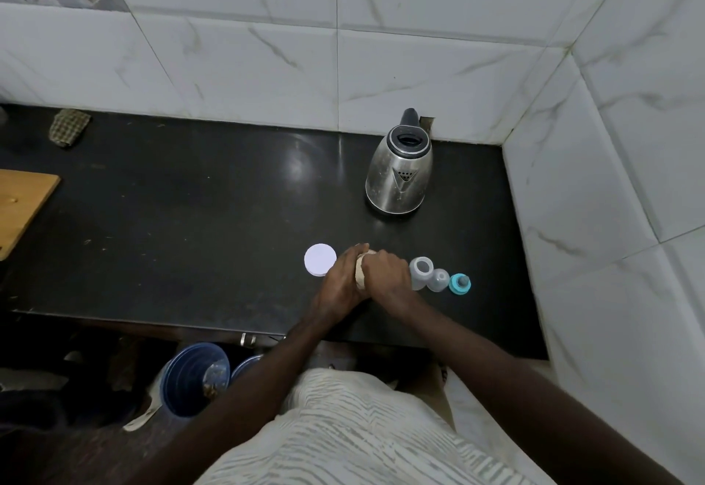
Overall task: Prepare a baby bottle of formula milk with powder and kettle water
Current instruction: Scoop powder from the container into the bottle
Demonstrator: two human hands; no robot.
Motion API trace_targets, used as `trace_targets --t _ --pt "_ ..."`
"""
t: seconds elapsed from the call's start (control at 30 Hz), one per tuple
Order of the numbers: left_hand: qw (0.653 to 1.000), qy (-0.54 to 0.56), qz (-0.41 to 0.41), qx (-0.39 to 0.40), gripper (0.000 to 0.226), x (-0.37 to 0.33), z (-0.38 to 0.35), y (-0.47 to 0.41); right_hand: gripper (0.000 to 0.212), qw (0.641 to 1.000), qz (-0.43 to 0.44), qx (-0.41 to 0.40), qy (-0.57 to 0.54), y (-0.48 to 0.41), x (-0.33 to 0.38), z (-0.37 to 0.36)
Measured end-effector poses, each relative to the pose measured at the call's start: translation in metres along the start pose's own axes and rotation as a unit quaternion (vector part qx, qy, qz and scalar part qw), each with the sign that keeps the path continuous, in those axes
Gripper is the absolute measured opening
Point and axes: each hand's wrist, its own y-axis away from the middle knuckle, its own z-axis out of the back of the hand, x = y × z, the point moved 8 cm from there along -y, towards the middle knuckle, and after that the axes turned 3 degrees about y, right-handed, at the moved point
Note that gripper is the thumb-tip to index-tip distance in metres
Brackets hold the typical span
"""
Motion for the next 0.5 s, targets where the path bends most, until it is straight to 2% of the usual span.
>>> trace_targets --t 0.13,0.3,0.37,0.4,0.43,0.5 --pt "1.0 -0.013 -0.002 -0.003 0.082 -0.007 0.0 -0.001 0.02 0.999 -0.014 -0.036 -0.004 0.012 -0.002 0.008" --pt "0.999 -0.024 -0.021 -0.002 0.08 -0.011 0.001 0.002 0.018 0.998 0.067 -0.006 -0.017 0.015 0.008 0.0" --pt "0.999 -0.028 -0.024 0.002 0.082 -0.011 0.0 0.002 0.006 0.996 0.085 -0.032 0.016 0.022 0.005 0.006" --pt "0.999 -0.028 -0.023 0.002 0.084 -0.012 -0.001 0.001 0.007 0.996 0.073 -0.045 0.023 0.027 0.0 0.008" --pt "1.0 -0.025 -0.017 0.001 0.087 -0.012 0.0 0.0 0.017 0.995 0.071 -0.071 0.017 0.03 -0.003 0.007" --pt "1.0 -0.02 -0.008 0.002 0.092 -0.013 0.0 -0.001 0.024 0.987 0.068 -0.144 -0.005 0.036 -0.011 0.008"
